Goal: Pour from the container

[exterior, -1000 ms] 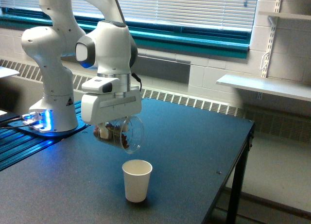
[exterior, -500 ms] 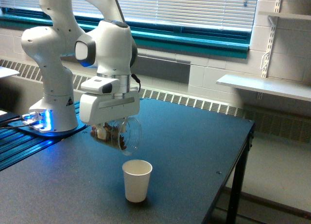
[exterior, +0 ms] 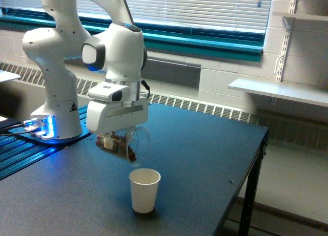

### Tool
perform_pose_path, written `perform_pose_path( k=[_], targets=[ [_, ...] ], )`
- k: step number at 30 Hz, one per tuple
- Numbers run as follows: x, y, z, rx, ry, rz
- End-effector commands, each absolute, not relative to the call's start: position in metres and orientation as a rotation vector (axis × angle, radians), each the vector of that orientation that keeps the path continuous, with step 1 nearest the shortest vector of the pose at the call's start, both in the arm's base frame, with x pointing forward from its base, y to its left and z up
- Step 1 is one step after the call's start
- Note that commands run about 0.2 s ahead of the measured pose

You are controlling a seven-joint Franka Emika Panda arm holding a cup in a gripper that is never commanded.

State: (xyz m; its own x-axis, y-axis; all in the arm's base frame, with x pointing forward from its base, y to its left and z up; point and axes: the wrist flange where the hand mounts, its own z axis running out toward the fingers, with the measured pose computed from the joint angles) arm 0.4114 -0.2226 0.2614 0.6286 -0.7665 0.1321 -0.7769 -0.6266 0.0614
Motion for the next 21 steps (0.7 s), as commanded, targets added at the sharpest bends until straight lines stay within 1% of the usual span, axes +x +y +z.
perform_pose_path(
  k=[1, 21],
  targets=[
    [0.4196, -0.2178, 0.2624, 2.742, -1.251, 0.122],
    [0.427, -0.2171, 0.2567, 2.733, -1.196, 0.051]
  ],
)
